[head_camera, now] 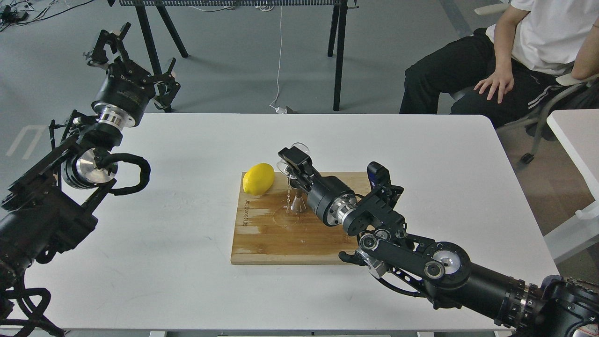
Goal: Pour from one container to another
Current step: 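Tilt the clear cup with the right gripper to pour into the jigger, then turn the clear cup upright and lift it away from the jigger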
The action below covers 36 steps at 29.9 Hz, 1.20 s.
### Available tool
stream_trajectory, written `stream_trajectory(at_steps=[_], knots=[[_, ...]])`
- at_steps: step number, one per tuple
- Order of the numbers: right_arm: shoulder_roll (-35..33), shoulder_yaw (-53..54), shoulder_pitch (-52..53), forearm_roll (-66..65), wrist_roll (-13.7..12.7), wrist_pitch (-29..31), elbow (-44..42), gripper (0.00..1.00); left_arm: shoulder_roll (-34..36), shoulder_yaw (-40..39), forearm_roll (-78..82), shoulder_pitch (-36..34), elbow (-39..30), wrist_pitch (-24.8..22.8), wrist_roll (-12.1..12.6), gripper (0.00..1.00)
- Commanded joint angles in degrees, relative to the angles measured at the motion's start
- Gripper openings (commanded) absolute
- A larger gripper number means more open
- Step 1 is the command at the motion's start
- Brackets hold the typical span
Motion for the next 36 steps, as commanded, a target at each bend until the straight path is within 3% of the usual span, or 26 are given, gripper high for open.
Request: stream_trajectory(at_steps=[1, 26, 36], knots=[[0.07, -0.11, -0.02, -3.33, -0.01, -0.39, -1.88, 0.32, -0.09, 0.00, 0.01, 0.00, 0.00, 0.06, 0.05, 1.00], [-2.65, -6.09, 4.28, -8.79, 2.72, -2.85, -3.30, 0.32, -0.01, -0.18, -0.08, 0.00, -0.09, 0.06, -0.03, 1.00], [-11.70, 4.62, 0.60, 16.94, 2.54, -0.13, 7.59, 0.33, 0.43, -0.18, -0.25, 0.00, -0.09, 0.06, -0.03, 1.00]])
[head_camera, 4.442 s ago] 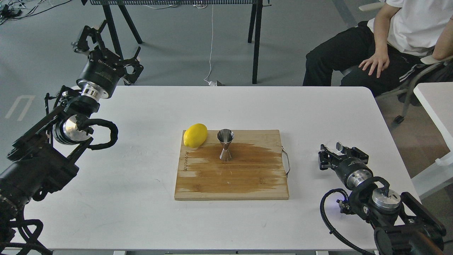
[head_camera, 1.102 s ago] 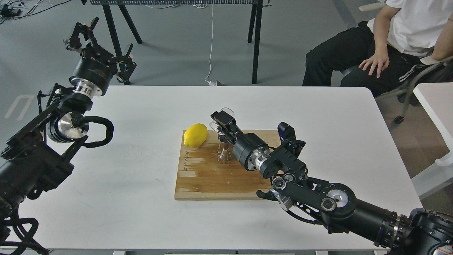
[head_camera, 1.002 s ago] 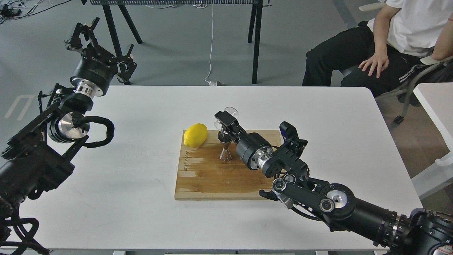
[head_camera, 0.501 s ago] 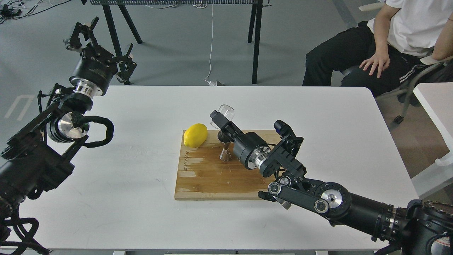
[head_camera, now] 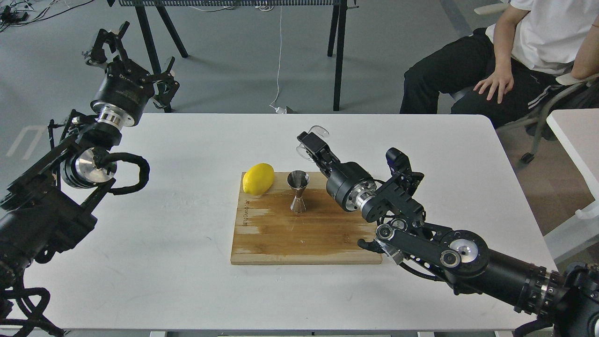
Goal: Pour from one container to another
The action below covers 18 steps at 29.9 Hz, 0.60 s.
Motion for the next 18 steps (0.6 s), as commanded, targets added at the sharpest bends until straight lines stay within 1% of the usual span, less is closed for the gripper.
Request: stream_trajectory(at_steps=[1, 4, 6, 8, 10, 14, 16, 18], knots=[[-4.11, 5.89, -3.15, 11.73, 0.02, 1.69, 4.40, 0.33, 0.14, 0.07, -0.04, 0.00, 0.00, -0.09, 0.00, 1.00], [-6.48, 12.22, -7.37, 19.21, -0.42, 4.76, 5.20, 0.33, 0.31, -0.02, -0.13, 0.00, 0.00, 0.00, 0.00, 1.00], [-6.58, 17.23, -10.44, 24.57, -0.86, 7.83, 4.68, 0.33, 0.23, -0.02, -0.22, 0.00, 0.00, 0.00, 0.00, 1.00], [-6.84, 21.45, -13.08, 30.63, -2.17, 11.08, 4.41, 0.34, 0.23, -0.02, -0.31, 0.00, 0.00, 0.00, 0.09, 1.00], [-7.45, 26.54, -15.90, 37.05, -4.01, 14.25, 3.36, 0.34, 0.14, -0.11, -0.31, 0.00, 0.00, 0.00, 0.09, 1.00], [-7.63, 36.13, -20.38, 48.64, -7.35, 19.35, -2.34, 0.34, 0.05, -0.11, -0.40, 0.00, -0.08, 0.00, 0.00, 1.00], [-7.46, 38.68, -21.53, 54.19, -9.02, 21.98, -6.55, 0.34, -0.04, -0.20, -0.40, 0.09, 0.00, -0.09, 0.00, 1.00], [-7.19, 39.66, -21.80, 58.59, -10.00, 24.88, -11.82, 0.34, -0.13, -0.20, -0.40, 0.17, 0.00, -0.09, 0.00, 1.00]])
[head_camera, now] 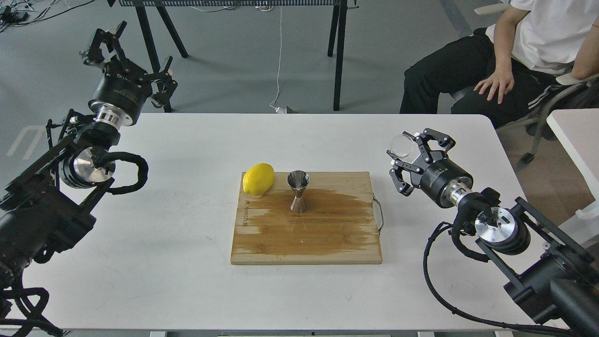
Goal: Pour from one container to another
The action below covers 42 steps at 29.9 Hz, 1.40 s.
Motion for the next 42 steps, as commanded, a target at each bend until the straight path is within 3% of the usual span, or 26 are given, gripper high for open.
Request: stream_trajectory(at_steps=[1, 15, 18, 23, 32, 42], knots=[[0.44, 2.64, -0.91, 8.86, -2.02, 5.86, -9.85, 0.34, -0.18, -0.03, 0.00, 0.15, 0.05, -0.08, -0.02, 1.00], [4.31, 4.48, -0.47, 19.16, -4.04, 18.00, -28.95, 0.35, -0.27, -0.03, 0.08, 0.06, 0.05, 0.01, 0.07, 1.00], [5.98, 6.51, -0.47, 19.16, -5.18, 18.53, -29.48, 0.38, -0.27, -0.03, 0.08, 0.06, 0.05, 0.01, 0.07, 1.00], [6.07, 6.60, -0.47, 19.16, -5.10, 19.58, -29.39, 0.40, -0.18, 0.06, 0.08, 0.06, 0.05, 0.01, -0.02, 1.00], [6.60, 6.25, -0.47, 19.07, -5.10, 19.76, -29.75, 0.55, -0.09, -0.03, 0.08, -0.03, 0.05, 0.01, 0.07, 1.00], [6.60, 5.90, -0.56, 19.07, -5.10, 19.85, -29.66, 0.61, 0.00, 0.06, 0.08, -0.03, 0.05, 0.01, 0.07, 1.00]])
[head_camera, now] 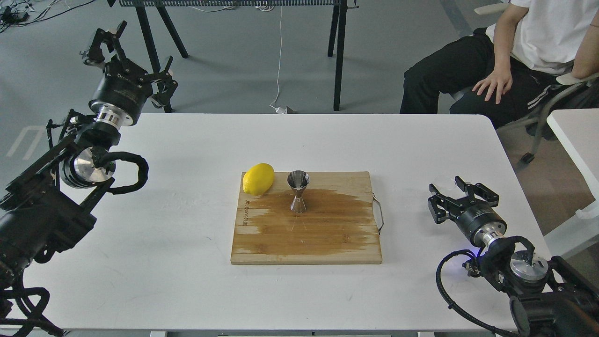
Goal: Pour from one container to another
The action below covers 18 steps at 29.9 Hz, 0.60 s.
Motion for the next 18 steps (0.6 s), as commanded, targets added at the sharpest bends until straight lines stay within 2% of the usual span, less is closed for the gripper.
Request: stream_trajectory(at_steps=[1, 4, 5, 6, 13, 18], knots=[[-0.04, -0.22, -0.09, 0.00, 0.00, 0.07, 0.06, 0.62, 0.09, 0.06, 0.00, -0.01, 0.00, 0.00, 0.00, 1.00], [-0.04, -0.39, -0.18, 0.00, 0.09, 0.16, 0.24, 0.74, 0.18, -0.02, 0.00, -0.01, 0.00, -0.09, 0.00, 1.00], [-0.04, -0.40, -0.27, 0.00, 0.09, 0.16, 0.59, 0.83, 0.26, 0.06, 0.00, -0.01, 0.00, -0.09, 0.00, 1.00], [-0.04, -0.40, -0.27, 0.00, 0.18, 0.33, 0.85, 1.00, 0.27, -0.02, 0.00, -0.09, 0.00, 0.00, 0.00, 1.00], [-0.74, -0.66, 3.06, -0.53, 0.53, 8.76, 0.85, 1.00, 0.62, 0.06, 0.00, -0.01, -0.09, -0.09, 0.00, 1.00], [-3.02, -0.75, 8.51, -2.36, 1.06, 9.61, 0.76, 1.00, 0.53, 0.06, 0.00, -0.01, -0.09, -0.09, 0.00, 1.00]])
